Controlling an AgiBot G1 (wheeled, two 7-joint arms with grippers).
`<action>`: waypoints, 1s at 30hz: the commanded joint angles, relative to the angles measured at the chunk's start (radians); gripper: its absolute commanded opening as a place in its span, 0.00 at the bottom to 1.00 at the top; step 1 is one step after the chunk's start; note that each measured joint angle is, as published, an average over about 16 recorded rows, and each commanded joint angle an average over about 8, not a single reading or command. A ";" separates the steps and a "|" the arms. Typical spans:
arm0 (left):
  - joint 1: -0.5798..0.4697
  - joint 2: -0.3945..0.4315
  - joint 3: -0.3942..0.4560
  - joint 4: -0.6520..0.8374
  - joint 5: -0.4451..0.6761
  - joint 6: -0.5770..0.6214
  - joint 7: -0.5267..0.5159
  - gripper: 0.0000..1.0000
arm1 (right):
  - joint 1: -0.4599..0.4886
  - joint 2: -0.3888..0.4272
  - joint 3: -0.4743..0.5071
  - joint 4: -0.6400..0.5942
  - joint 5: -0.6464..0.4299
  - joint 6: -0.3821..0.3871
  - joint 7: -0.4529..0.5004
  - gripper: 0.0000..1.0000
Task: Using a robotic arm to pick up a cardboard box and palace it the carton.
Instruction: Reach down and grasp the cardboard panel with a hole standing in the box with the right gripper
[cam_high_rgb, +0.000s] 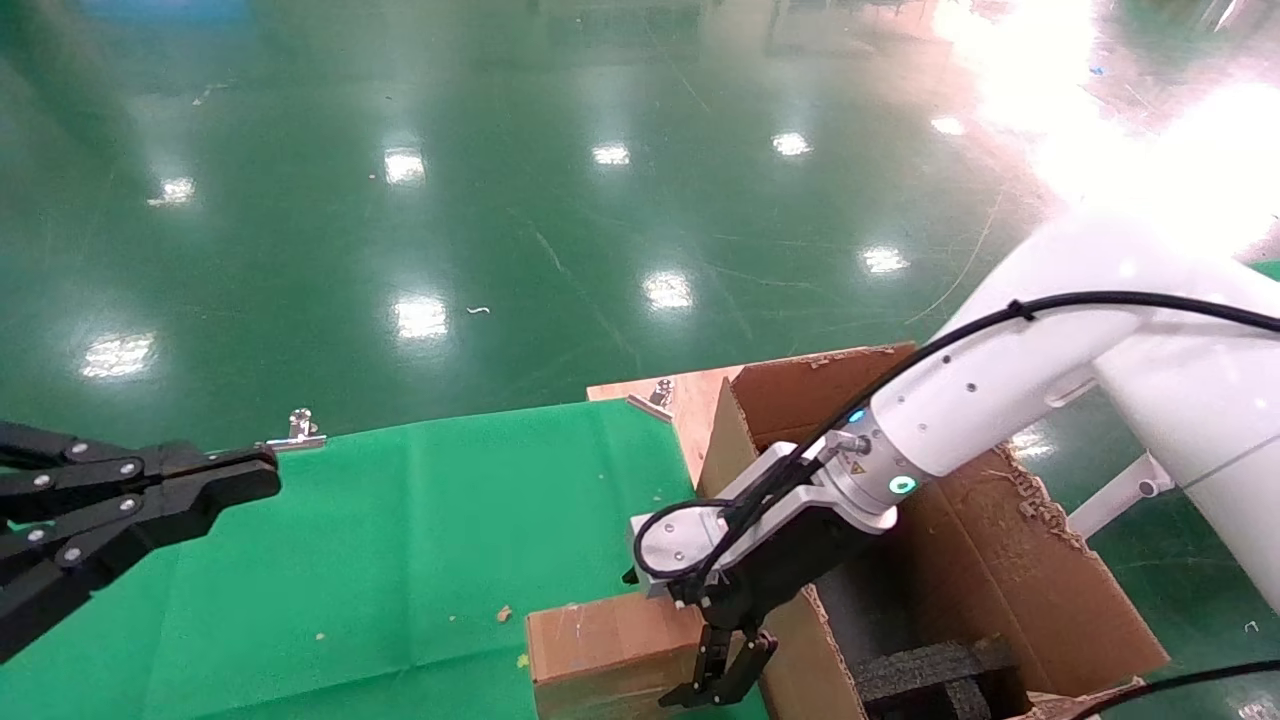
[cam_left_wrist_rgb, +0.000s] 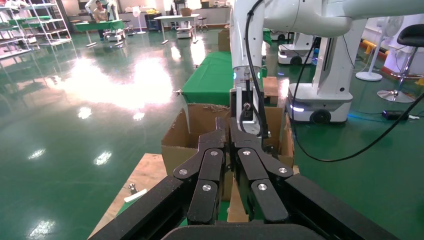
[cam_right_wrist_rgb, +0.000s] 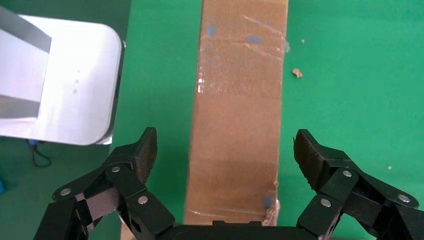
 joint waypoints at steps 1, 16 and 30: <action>0.000 0.000 0.000 0.000 0.000 0.000 0.000 1.00 | 0.014 -0.011 -0.021 -0.013 -0.003 0.001 -0.011 0.42; 0.000 0.000 0.000 0.000 0.000 0.000 0.000 1.00 | 0.010 -0.008 -0.016 -0.010 -0.002 0.001 -0.008 0.00; 0.000 0.000 0.000 0.000 0.000 0.000 0.000 1.00 | 0.005 -0.005 -0.009 -0.006 -0.001 0.001 -0.005 0.00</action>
